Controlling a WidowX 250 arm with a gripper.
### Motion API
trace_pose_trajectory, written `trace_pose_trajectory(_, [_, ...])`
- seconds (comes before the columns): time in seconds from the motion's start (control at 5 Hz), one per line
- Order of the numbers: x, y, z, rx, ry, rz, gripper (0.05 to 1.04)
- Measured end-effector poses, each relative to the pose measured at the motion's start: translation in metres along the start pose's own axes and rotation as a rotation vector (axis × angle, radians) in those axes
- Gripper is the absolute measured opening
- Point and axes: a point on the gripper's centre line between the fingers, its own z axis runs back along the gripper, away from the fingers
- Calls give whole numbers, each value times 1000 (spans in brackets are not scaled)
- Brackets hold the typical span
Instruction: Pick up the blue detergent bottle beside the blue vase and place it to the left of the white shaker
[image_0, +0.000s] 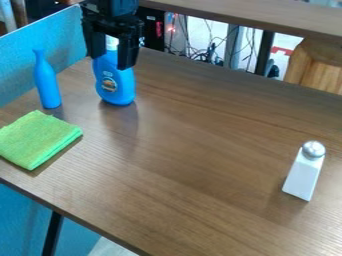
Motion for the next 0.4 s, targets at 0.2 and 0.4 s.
trace_pose_trajectory(0.2, [-1,-1,-14,-12,41,-1,1009])
trace_pose_trajectory(0.4, [9,1,0,-36,58,-37,1009])
